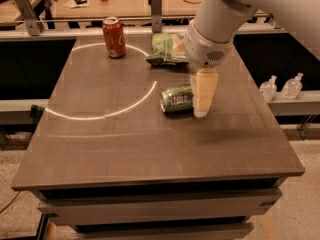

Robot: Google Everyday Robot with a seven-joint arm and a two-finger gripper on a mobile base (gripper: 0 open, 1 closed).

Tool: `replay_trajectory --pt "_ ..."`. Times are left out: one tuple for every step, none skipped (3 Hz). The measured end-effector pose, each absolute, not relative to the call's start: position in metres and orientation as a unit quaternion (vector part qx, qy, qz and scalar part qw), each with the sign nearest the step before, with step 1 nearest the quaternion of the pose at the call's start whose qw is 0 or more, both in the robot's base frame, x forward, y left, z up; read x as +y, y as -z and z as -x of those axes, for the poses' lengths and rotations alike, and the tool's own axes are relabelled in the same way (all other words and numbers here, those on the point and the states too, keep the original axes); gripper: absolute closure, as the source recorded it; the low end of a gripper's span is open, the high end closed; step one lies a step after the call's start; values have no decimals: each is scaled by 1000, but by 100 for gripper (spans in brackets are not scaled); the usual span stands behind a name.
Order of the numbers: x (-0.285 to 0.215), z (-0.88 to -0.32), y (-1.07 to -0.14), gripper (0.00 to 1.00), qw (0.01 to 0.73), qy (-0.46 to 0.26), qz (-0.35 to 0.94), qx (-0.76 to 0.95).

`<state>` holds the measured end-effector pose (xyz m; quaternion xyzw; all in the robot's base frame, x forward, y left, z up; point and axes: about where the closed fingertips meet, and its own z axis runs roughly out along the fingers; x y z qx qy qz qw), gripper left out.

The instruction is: Place green can upright

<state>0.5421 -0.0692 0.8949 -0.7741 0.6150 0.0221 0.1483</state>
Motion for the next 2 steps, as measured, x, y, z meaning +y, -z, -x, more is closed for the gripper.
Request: replay_trajectory --pt "-66 -550 -879 0 126 -16 776 618" --pt "-62 -553 -866 0 107 -10 777 620"
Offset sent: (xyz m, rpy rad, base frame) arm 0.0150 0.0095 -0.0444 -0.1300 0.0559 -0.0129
